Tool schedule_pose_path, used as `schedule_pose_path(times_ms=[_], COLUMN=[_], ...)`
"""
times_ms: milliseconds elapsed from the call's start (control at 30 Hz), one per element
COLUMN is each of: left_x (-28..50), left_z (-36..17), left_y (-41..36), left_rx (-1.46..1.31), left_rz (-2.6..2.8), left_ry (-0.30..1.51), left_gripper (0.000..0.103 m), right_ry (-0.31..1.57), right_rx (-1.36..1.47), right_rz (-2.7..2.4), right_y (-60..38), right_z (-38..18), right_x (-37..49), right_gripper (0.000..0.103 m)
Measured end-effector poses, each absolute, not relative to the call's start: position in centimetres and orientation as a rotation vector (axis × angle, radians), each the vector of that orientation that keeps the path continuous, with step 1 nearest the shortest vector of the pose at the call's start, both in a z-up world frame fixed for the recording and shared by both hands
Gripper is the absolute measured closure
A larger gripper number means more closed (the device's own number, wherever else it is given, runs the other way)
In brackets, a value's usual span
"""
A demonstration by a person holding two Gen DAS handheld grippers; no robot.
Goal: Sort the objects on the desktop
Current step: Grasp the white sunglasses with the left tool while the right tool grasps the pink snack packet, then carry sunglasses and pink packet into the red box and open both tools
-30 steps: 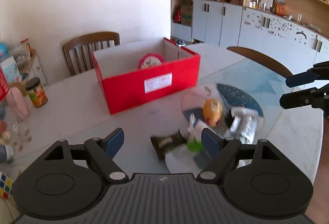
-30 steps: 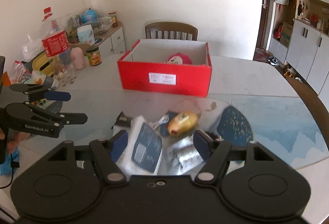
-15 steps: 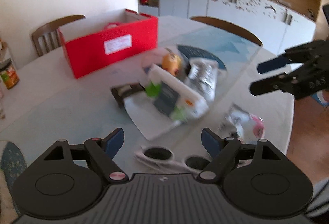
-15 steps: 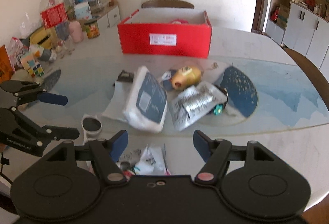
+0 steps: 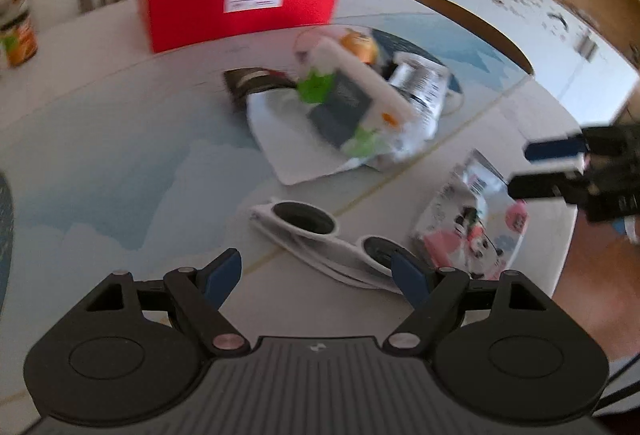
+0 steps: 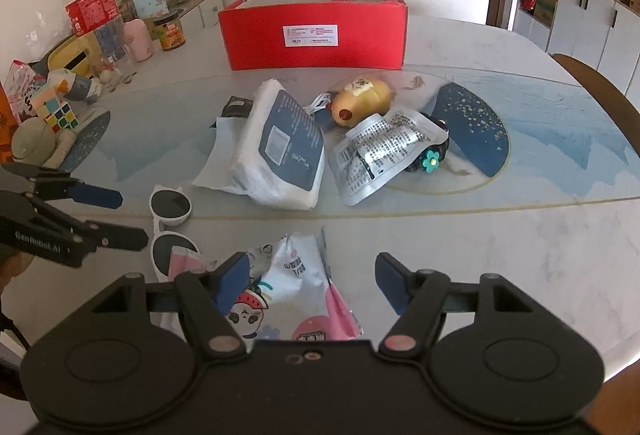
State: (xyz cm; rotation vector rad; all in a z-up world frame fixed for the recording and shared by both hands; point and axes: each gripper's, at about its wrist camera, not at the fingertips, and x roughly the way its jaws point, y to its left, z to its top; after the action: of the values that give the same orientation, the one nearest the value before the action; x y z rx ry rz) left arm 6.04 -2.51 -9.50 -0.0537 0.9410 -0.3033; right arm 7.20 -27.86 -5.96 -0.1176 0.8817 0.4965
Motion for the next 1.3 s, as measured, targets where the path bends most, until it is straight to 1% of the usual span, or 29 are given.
schedule_pose_path(times_ms=[233,267,300,333,400,467,600,633,700,833,867,967,1033,1300], left_x=[6.7,6.8,7.0,7.2,7.6,8.0,8.7,8.8,9.1,9.2,9.3,9.7,9.8,9.8], left_z=[-9.3,-9.3,-9.4,-9.5,-9.5,-9.6,-9.5,-9.6,-9.9,-10.5,-10.6,-11.0,-11.0,-10.4], left_y=[-2.2,-2.2,-2.2,-2.0,-1.5,-1.0,-1.8,-2.0,-2.4,-2.8,-2.8,-2.5,-2.3,-2.2], left_rx=[-0.096,-0.101,-0.113,-0.13,-0.21,-0.285,-0.331,-0.34,-0.359,-0.389,-0.393,-0.442,-0.458,-0.462], left_rz=[-0.295,-0.287,-0.272,-0.259,-0.256,-0.254,-0.271,-0.27,-0.269,-0.267,-0.262,-0.241,-0.238,-0.229], left_ry=[0.949,0.954,0.968,0.983,1.023,1.059,1.081,1.09,1.109,1.136,1.135,1.134,1.127,1.079], left_gripper=[0.023,0.026,0.036,0.049,0.058,0.058,0.059,0.064,0.069,0.072,0.076,0.081,0.087,0.098], right_ry=[0.891,0.891,0.891,0.891,0.891,0.891,0.895,0.898,0.907,0.931,0.938,0.955,0.959,0.929], right_rx=[-0.105,-0.104,-0.103,-0.101,-0.101,-0.101,-0.107,-0.106,-0.102,-0.091,-0.088,-0.073,-0.063,-0.059], right_rz=[0.495,0.495,0.496,0.496,0.497,0.498,0.502,0.501,0.498,0.502,0.505,0.517,0.531,0.534], right_y=[-28.1,-28.1,-28.1,-28.1,-28.1,-28.0,-27.8,-27.8,-27.8,-27.6,-27.6,-27.4,-27.3,-27.8], right_z=[-6.3,-6.3,-6.3,-6.4,-6.4,-6.5,-6.8,-6.9,-7.3,-8.0,-8.3,-8.7,-8.8,-8.1], right_x=[7.5,7.5,7.5,7.5,7.6,7.7,8.1,8.2,8.4,8.6,8.7,8.8,8.8,8.1], right_gripper=[0.0,0.0,0.0,0.0,0.0,0.0,0.0,0.0,0.0,0.0,0.0,0.0,0.0,0.0])
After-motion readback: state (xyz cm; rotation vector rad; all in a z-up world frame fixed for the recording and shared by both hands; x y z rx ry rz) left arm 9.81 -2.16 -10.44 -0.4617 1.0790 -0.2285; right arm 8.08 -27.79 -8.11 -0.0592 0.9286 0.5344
